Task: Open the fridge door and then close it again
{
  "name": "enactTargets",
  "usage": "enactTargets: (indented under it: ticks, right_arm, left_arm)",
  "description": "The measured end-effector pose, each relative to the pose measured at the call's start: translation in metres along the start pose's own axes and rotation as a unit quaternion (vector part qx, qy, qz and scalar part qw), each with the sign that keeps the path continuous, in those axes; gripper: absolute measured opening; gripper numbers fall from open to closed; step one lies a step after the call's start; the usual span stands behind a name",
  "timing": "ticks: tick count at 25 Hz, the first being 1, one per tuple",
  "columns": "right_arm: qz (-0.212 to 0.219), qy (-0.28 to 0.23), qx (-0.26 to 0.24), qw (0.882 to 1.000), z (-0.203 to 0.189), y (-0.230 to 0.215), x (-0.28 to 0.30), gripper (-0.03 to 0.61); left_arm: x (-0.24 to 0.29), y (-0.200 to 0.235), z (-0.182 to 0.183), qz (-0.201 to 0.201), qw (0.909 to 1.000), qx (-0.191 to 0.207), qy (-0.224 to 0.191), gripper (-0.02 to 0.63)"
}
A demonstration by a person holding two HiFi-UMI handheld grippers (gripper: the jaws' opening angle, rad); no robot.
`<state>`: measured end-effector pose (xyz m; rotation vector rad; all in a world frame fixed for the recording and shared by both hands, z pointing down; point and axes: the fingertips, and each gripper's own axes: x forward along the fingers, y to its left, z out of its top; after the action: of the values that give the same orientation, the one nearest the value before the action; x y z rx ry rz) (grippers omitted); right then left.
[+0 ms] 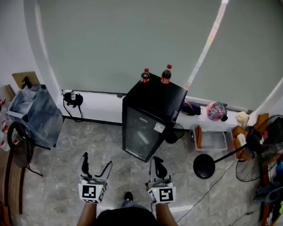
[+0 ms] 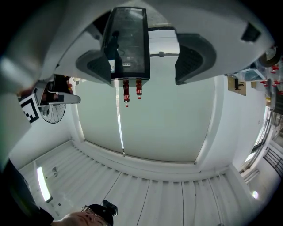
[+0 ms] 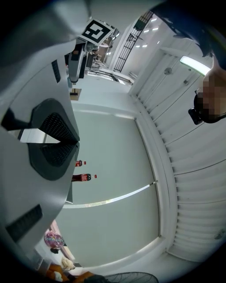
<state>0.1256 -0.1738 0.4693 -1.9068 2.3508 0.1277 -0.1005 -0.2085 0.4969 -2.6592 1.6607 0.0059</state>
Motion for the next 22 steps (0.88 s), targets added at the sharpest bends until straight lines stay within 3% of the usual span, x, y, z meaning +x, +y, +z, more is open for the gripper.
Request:
enactTargets:
  ticks: [12,22]
  right_arm:
    - [0.000,0.011,0.003,1.000,-0.009,-0.031,0.034,0.009]
    - [-0.054,0.016,-0.007,0.998,-0.015,-0.047,0.051,0.009]
  left_arm:
    - [0.065,0.001,-0.008,-0.009,0.9999,-0.006,0.012,0.445]
    - [0.123,0.009,-0.031,-0.063,0.9975,-0.018,0.027,0.443]
